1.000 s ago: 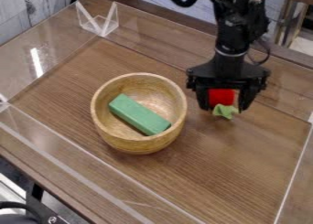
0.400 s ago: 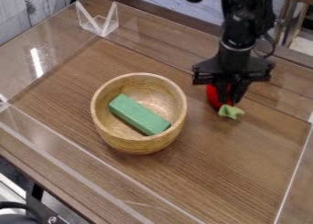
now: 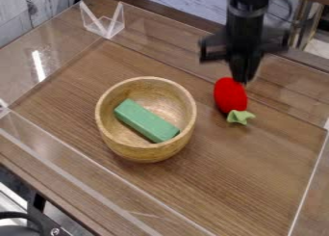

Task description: Move the red fruit to the left

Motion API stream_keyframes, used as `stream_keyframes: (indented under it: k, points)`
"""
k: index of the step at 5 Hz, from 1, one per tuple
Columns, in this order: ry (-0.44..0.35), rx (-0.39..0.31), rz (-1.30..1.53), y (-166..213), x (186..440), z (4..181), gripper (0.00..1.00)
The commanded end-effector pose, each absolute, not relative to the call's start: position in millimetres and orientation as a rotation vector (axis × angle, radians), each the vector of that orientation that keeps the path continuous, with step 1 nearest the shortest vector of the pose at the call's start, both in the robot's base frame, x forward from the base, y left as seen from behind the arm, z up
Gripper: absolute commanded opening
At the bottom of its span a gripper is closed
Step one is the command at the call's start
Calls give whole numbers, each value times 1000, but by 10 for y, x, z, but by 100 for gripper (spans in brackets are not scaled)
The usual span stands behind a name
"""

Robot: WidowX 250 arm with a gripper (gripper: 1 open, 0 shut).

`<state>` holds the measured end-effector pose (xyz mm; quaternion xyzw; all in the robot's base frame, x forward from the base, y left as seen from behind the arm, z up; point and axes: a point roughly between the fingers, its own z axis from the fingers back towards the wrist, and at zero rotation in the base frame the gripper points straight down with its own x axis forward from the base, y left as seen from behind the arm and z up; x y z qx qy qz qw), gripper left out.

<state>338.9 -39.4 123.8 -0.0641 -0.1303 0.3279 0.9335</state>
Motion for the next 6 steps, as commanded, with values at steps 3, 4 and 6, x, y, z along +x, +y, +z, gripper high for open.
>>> stream_keyframes:
  k: [3, 4, 6]
  points:
    - [-325, -166, 698, -258, 3398, 1635, 100]
    - [-310, -156, 683, -371, 3333, 1536, 0]
    - [-297, -142, 728, -201, 3316, 1407, 0]
